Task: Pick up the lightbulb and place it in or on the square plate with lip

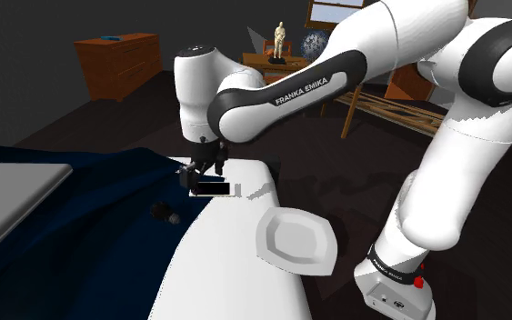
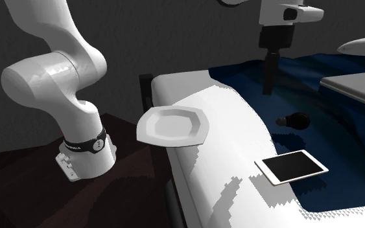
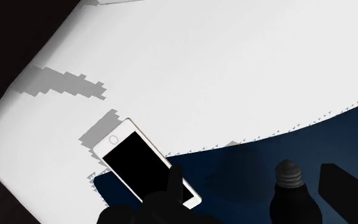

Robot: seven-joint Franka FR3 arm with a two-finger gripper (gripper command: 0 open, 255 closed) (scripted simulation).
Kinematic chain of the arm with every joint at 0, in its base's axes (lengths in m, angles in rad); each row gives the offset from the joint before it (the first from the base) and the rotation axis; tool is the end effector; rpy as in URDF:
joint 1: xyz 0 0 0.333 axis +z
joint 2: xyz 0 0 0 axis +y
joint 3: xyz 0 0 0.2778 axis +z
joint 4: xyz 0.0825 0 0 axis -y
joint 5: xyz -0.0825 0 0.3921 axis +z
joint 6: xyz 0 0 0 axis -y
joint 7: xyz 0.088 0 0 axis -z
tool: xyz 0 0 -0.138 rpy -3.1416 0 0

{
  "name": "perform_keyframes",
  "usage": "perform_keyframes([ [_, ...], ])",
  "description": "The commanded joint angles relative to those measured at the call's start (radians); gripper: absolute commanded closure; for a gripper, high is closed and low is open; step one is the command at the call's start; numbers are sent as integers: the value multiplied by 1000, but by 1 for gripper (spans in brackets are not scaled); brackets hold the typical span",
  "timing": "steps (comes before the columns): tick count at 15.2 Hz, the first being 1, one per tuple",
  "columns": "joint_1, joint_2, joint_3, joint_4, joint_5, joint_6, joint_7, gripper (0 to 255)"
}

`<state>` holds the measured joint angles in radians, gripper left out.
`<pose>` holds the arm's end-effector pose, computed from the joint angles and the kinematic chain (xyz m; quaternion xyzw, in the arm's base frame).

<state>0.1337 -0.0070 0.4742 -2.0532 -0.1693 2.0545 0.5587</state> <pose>0.4647 0.3068 0.3686 0.9950 0.0635 0.0453 0.0619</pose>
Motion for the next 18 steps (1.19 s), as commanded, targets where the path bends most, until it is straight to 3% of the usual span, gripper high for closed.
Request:
perform_keyframes([
  [1, 17, 72, 18, 46, -48, 17, 51, 0],
  [5, 69, 228, 31, 170, -153, 24, 141, 0],
  [13, 74, 284, 12, 135, -197, 105, 169, 0],
  [18, 74, 284, 12, 134, -197, 105, 169, 0],
])
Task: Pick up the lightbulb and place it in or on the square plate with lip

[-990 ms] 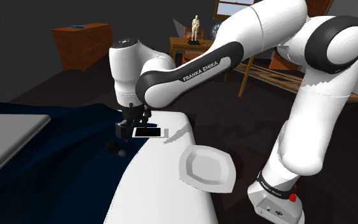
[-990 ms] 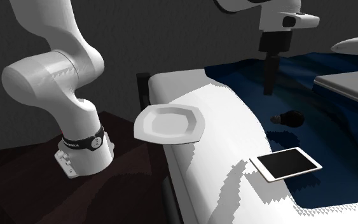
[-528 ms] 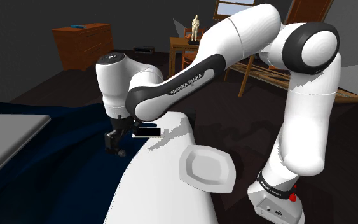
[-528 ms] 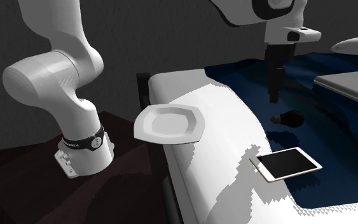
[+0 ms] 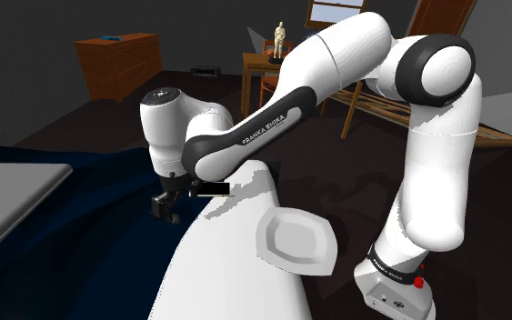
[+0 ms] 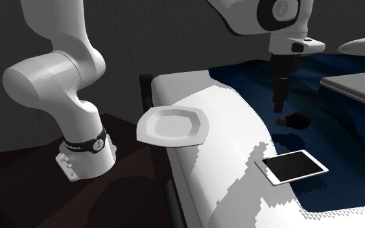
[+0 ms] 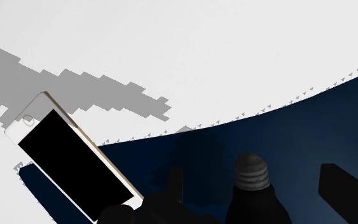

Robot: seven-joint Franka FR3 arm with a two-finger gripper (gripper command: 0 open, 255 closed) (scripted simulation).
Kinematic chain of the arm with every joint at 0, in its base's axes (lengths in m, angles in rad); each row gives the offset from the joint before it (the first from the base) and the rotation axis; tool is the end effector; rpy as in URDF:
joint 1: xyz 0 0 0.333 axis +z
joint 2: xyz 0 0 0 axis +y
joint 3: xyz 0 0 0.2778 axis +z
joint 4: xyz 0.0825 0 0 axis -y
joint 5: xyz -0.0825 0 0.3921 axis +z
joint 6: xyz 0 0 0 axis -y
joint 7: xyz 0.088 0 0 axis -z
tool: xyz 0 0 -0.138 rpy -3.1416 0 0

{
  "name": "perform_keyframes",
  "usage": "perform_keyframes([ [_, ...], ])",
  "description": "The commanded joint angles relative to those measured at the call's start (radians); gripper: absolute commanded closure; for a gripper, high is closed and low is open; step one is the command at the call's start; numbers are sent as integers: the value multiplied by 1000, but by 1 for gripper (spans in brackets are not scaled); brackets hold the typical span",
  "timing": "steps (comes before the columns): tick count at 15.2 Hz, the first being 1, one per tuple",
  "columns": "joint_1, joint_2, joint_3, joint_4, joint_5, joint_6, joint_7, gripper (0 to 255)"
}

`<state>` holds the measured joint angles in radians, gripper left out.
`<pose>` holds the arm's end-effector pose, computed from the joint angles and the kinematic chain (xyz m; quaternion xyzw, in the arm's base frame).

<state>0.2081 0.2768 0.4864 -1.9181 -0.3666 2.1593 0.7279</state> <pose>0.4856 0.3674 0.2940 0.9931 0.0771 0.0601 0.0646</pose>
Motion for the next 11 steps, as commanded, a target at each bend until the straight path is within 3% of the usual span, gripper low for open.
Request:
perform_keyframes([
  [1, 0, 0, 0, -1, 0, 1, 0, 0],
  [3, 0, 0, 0, 0, 0, 0, 0, 0],
  [4, 0, 0, 0, 0, 0, 0, 0, 255],
  [11, 0, 0, 0, 0, 0, 0, 0, 255],
])
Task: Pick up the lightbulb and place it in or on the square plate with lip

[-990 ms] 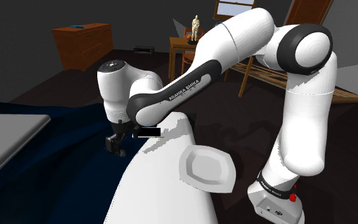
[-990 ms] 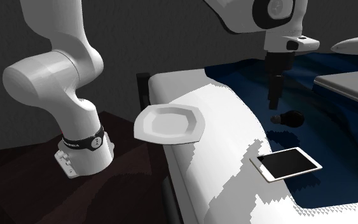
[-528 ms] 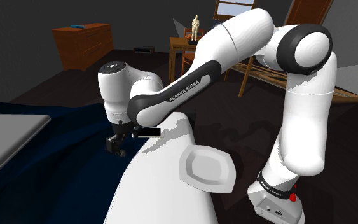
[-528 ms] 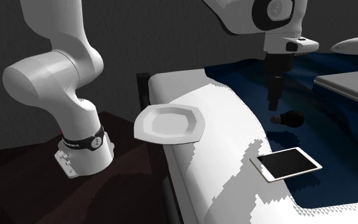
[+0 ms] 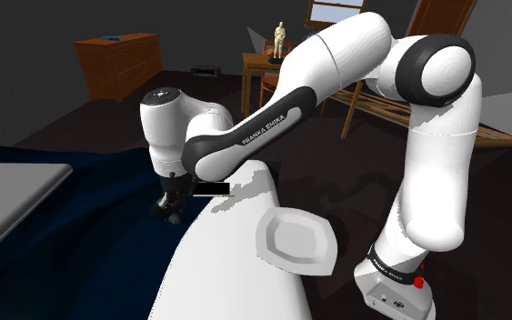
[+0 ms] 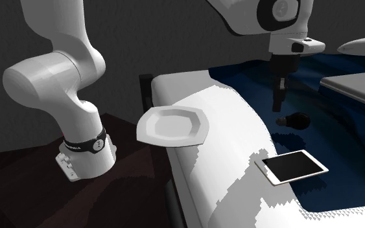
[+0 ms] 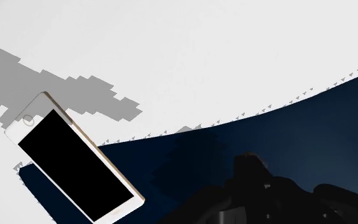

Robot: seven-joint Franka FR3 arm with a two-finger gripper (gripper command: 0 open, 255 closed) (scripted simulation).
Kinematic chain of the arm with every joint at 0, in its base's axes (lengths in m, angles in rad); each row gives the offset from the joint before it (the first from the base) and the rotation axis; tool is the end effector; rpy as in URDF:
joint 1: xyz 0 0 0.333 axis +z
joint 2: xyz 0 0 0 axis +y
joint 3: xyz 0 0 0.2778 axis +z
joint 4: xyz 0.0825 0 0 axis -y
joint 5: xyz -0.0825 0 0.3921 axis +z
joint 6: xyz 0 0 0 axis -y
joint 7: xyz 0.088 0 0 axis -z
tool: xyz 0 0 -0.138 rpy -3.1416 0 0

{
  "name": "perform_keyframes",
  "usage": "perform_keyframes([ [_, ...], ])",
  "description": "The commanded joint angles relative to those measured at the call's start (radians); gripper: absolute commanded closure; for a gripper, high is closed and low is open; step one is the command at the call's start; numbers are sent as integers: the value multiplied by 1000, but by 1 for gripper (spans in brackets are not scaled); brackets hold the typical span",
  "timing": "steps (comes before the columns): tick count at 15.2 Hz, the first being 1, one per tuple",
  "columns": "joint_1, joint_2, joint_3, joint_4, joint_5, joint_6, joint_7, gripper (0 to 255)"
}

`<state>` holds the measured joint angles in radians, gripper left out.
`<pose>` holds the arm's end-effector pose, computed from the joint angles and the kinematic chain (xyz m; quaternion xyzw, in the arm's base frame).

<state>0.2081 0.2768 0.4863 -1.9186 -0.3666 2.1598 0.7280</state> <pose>0.4856 0.3674 0.2938 0.9931 0.0770 0.0601 0.0645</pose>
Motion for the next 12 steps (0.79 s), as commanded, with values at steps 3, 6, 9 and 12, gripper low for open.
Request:
perform_keyframes([
  [3, 0, 0, 0, 0, 0, 0, 0, 0],
  [6, 16, 99, -21, 114, -23, 16, 47, 0],
  [9, 30, 174, -39, 210, -34, 24, 76, 0],
  [12, 33, 197, -48, 203, -48, 52, 84, 0],
])
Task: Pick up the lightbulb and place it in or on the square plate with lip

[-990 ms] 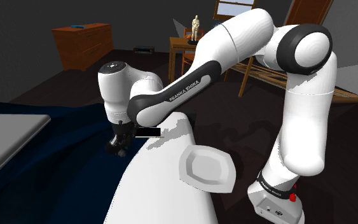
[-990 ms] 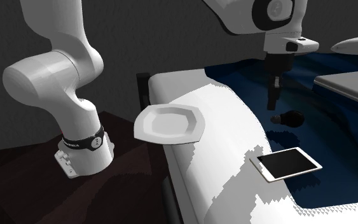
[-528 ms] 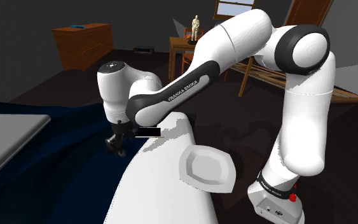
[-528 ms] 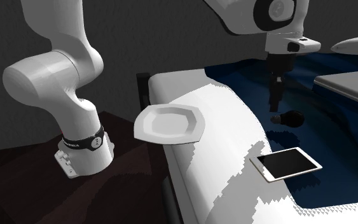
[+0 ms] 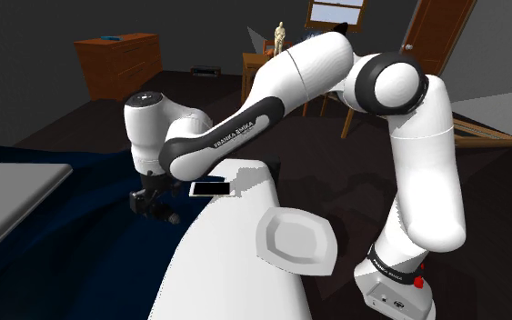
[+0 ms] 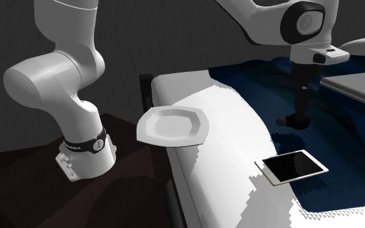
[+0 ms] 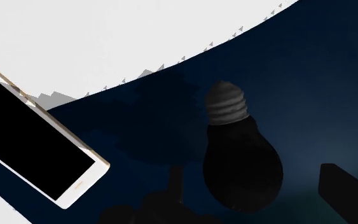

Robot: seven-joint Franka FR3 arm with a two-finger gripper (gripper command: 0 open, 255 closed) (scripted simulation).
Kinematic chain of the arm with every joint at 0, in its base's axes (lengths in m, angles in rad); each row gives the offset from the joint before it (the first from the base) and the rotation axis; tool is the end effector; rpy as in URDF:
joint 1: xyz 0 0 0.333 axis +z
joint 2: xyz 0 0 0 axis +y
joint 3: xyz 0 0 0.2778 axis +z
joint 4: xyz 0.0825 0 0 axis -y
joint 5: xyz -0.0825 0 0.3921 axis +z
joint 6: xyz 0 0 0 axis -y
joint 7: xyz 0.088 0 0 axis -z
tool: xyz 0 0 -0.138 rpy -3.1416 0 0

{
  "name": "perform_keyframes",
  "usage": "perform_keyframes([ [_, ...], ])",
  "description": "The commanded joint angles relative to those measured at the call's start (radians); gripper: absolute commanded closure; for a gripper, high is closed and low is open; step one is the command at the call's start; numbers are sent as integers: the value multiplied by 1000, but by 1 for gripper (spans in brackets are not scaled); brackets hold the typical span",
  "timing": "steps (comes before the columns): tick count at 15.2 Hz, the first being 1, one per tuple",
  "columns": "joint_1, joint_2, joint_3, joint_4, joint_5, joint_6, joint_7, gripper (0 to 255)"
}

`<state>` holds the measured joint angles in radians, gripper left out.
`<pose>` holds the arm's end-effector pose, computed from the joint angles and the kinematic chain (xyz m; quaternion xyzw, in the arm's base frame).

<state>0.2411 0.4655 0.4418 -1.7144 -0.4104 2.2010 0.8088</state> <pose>0.5398 0.3859 0.2779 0.9961 0.0283 0.0787 0.0278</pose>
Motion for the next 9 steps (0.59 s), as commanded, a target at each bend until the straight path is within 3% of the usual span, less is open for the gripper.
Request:
perform_keyframes([
  [1, 2, 17, -6, -2, -10, 19, 6, 0],
  [9, 6, 46, -17, -6, -27, 51, 16, 0],
])
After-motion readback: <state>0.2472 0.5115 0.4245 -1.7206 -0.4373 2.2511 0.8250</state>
